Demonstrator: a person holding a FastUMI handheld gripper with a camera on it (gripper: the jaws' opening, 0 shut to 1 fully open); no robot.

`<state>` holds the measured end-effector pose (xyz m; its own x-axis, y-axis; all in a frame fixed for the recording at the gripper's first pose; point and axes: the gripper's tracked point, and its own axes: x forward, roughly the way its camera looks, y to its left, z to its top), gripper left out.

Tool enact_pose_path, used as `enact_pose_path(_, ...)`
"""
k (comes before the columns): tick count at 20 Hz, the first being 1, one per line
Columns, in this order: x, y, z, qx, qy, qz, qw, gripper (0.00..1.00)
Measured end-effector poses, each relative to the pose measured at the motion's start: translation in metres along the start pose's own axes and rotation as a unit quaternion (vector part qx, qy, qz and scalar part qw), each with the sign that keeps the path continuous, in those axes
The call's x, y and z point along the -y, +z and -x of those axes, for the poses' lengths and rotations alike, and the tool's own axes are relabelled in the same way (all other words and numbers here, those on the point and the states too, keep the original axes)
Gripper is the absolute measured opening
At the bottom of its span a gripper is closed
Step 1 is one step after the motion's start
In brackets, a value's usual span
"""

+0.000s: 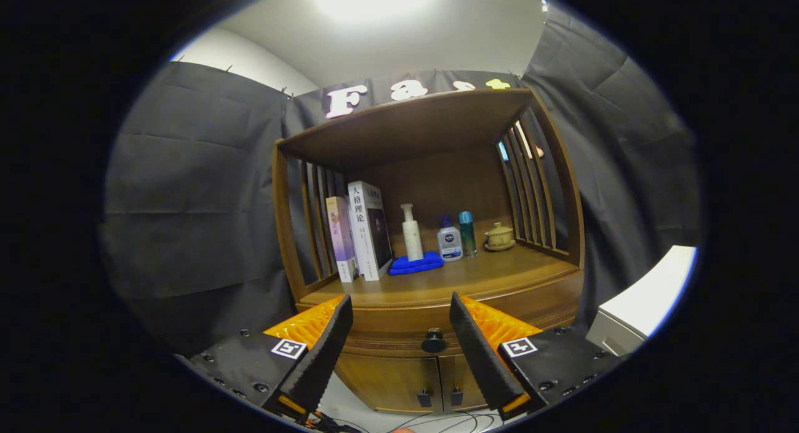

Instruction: Pull open the drawer, take out the items inside it, and place them on the countertop above the cabinet.

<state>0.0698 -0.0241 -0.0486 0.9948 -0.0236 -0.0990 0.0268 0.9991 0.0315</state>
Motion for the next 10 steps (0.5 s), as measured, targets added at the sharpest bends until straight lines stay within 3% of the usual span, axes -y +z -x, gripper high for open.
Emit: enact_pose_path(10, 0.028, -0.09, -0.082, -0.117, -0.034, 0.016, 0.992, 0.98)
